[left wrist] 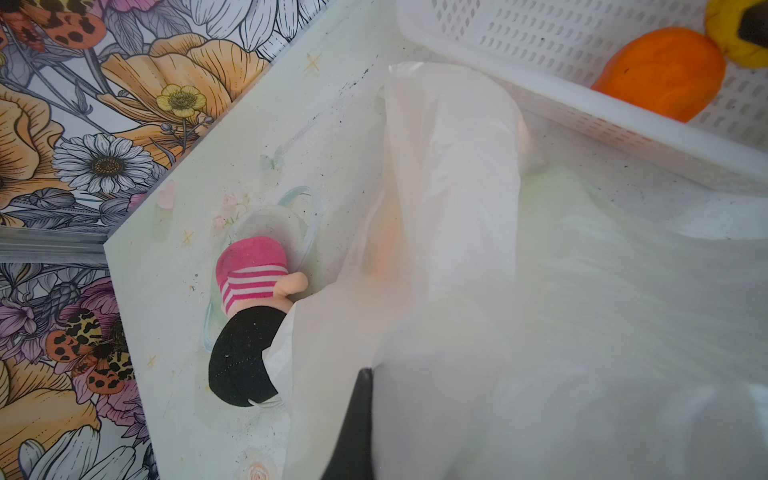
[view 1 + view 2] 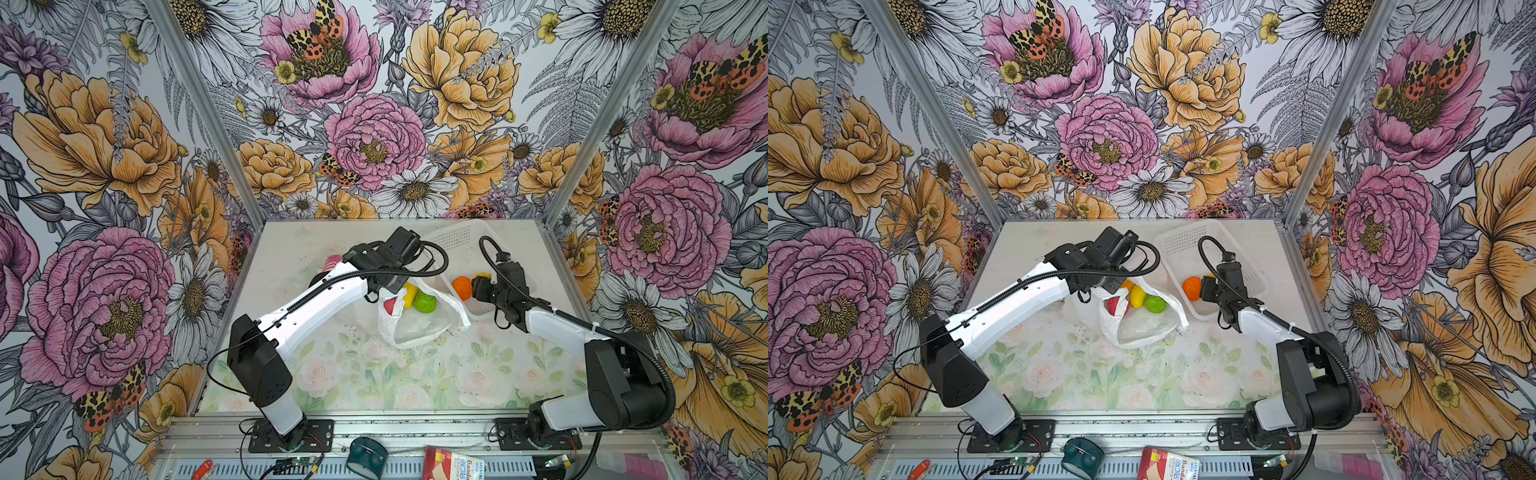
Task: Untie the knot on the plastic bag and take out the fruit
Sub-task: 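Open the right gripper to drop the yellow fruit into the basket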
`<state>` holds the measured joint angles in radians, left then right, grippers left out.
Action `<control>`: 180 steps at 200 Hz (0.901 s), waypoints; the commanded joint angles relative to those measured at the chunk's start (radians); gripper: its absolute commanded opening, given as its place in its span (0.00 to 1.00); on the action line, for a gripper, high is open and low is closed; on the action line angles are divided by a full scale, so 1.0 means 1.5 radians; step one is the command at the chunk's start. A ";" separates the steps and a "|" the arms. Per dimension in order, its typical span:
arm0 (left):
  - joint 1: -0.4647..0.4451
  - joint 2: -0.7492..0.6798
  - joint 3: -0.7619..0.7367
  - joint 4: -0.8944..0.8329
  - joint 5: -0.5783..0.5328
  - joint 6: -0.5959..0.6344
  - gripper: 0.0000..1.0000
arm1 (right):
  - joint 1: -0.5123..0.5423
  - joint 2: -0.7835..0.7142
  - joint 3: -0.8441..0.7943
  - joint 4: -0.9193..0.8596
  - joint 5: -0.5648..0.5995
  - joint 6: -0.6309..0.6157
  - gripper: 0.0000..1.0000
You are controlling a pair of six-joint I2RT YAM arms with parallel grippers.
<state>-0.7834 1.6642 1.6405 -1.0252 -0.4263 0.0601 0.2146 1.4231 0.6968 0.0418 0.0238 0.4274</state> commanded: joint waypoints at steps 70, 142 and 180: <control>-0.003 0.001 -0.006 -0.005 -0.004 0.009 0.00 | 0.003 -0.240 -0.123 0.038 0.023 -0.003 0.93; -0.003 0.003 -0.006 -0.005 -0.005 0.009 0.00 | 0.172 -0.502 -0.175 0.040 -0.040 -0.105 0.77; -0.003 0.002 -0.005 -0.006 -0.003 0.009 0.00 | 0.267 -0.596 -0.174 0.007 -0.072 -0.153 0.73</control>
<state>-0.7834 1.6642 1.6405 -1.0256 -0.4263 0.0597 0.5625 0.5900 0.4416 0.0853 -0.0338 0.2729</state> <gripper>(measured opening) 0.045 0.743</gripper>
